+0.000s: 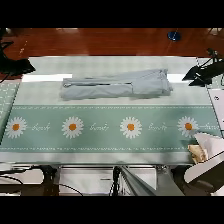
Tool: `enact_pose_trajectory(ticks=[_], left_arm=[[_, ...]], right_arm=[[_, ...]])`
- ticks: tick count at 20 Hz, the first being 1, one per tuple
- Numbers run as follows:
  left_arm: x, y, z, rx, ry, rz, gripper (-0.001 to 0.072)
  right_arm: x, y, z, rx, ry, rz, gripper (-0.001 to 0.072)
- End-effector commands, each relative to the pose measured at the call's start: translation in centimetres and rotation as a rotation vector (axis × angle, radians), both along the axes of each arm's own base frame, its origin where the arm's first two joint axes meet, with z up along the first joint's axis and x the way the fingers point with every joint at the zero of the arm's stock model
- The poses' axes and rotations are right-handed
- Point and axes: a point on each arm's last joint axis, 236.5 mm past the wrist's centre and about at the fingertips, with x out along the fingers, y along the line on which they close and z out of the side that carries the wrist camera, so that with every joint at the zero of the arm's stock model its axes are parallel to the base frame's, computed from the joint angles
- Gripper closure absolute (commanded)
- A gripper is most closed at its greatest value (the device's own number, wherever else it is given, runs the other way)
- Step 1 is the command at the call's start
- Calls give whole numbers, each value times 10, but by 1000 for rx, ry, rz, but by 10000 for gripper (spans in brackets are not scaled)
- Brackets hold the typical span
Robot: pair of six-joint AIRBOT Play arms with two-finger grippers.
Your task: Fold the shirts.
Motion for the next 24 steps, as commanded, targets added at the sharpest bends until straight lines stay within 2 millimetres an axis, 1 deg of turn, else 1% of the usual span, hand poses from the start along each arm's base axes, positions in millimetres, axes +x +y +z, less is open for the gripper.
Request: enact_pose_trajectory(ticks=[1,3,4,5,7,9,10,12,13,14,15,16,17,19,21,22,23,24], left_arm=[[-3,-8,-2,-1,19,-17,233],[-3,-13,-2,-1,25,-30,234],[-4,-15,-3,-1,27,-37,233],[-3,-18,-3,-3,28,-42,233],[-3,-23,-3,-2,28,-52,234],[-2,-28,-3,-2,28,-62,234],[-2,-30,-3,-1,27,-67,234],[-1,-33,-3,-2,27,-74,234],[-1,-34,-2,-2,27,-74,233],[-1,-35,-3,-2,27,-76,234],[-1,-36,-3,-2,27,-78,233],[-1,-37,-3,-2,27,-80,234],[-1,-38,-2,-2,27,-83,233],[0,-44,-2,-5,26,-93,233],[1,-58,-1,-28,25,-113,237],[2,-74,1,-64,18,-130,273],[3,-93,5,-106,9,-151,331],[5,-116,10,-155,-2,-179,426]], right_arm=[[18,30,-20,58,-20,26,104],[41,41,-22,27,-91,15,105],[50,48,-25,18,-111,14,105],[54,56,-29,16,-114,14,105],[54,75,-45,29,-83,29,105],[55,103,-59,78,-61,52,109],[59,119,-62,109,-69,61,111],[70,148,-60,160,-110,70,123],[74,155,-60,157,-127,71,150],[77,160,-59,154,-136,71,224],[77,164,-60,152,-135,75,322],[77,164,-60,152,-135,76,461],[76,165,-58,155,-132,78,669],[75,165,-46,166,-144,81,682],[75,163,-16,143,-196,117,682],[74,163,2,135,-220,128,682],[71,162,20,122,-243,141,682],[67,159,39,92,-265,160,683]])
